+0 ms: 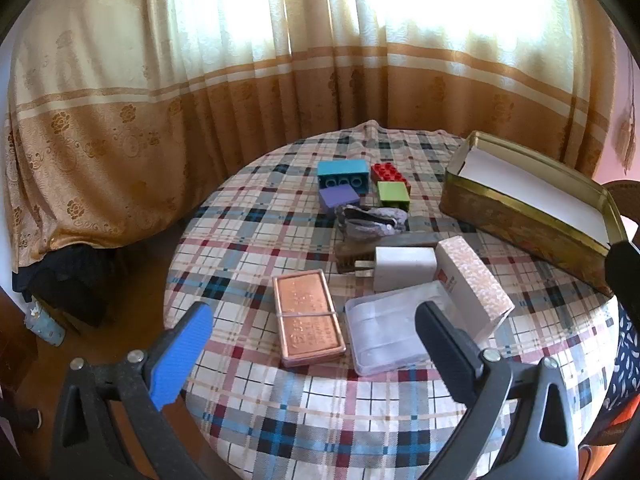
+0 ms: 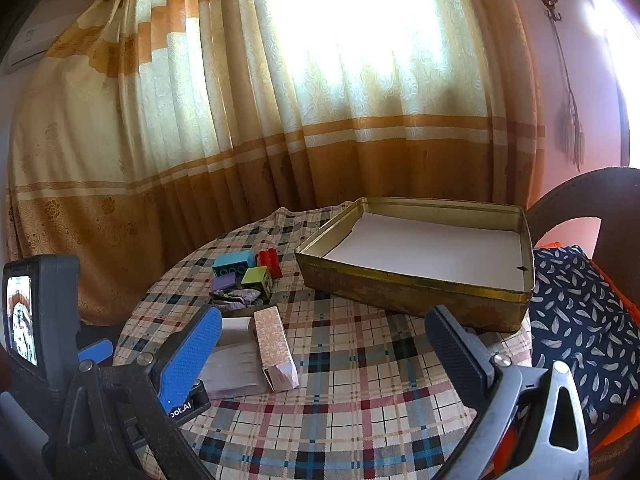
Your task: Organize rigid objects
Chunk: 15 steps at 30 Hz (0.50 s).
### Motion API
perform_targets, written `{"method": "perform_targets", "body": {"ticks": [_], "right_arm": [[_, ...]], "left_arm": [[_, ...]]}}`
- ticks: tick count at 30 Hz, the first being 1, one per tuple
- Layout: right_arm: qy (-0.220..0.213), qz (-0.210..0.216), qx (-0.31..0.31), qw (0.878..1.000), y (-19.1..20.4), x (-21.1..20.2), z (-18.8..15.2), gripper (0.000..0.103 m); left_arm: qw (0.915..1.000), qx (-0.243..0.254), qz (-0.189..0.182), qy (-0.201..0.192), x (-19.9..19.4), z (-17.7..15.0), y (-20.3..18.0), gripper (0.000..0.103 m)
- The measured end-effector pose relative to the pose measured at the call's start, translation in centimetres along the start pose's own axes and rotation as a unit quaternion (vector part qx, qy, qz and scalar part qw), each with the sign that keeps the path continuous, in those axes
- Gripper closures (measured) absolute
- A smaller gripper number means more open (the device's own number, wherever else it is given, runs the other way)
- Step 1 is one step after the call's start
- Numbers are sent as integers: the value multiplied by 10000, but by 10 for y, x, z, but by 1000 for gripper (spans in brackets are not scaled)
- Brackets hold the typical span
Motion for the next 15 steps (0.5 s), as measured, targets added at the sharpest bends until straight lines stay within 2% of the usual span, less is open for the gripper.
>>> {"method": "perform_targets", "body": {"ticks": [15], "right_arm": [[110, -24, -36, 9999, -1, 4, -6, 1]], "left_arm": [[10000, -7, -9, 52, 3, -5, -1, 0]]}}
Point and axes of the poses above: each gripper's, at about its wrist camera, not at the fingertips, and x roughly the way its jaws point, y to its left, z to its top, the point moved 5 cm from there along x, roughly the way its jaws point, and after that the axes turned 9 degrees about x, right-handed, at the moved point
